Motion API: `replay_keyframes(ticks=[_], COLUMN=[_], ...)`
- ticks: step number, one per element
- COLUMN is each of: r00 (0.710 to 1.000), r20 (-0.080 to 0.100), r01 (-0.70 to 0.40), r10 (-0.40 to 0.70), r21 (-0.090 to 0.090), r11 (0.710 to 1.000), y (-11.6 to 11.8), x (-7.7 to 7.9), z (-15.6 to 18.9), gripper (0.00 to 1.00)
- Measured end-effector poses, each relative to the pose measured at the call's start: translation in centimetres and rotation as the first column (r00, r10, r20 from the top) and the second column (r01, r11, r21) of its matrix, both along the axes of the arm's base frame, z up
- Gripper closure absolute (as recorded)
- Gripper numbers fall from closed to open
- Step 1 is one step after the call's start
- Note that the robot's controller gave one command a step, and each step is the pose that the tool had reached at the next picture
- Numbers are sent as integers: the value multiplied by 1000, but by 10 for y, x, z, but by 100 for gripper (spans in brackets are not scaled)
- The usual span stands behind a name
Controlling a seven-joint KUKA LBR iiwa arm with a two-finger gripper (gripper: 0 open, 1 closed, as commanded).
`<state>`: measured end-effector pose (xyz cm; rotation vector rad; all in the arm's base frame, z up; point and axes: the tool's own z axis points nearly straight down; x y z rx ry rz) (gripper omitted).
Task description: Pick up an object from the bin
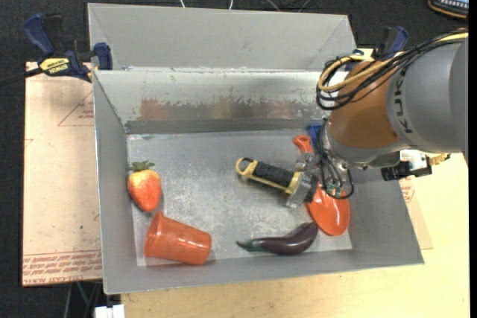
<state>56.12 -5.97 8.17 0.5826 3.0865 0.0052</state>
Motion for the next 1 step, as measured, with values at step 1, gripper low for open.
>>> replay_keyframes(ticks=[1], r00=[1000], r20=[1], r01=[0], r10=[0], r21=[0], r11=[1000], y=[0], x=[0], z=[9], gripper=[100])
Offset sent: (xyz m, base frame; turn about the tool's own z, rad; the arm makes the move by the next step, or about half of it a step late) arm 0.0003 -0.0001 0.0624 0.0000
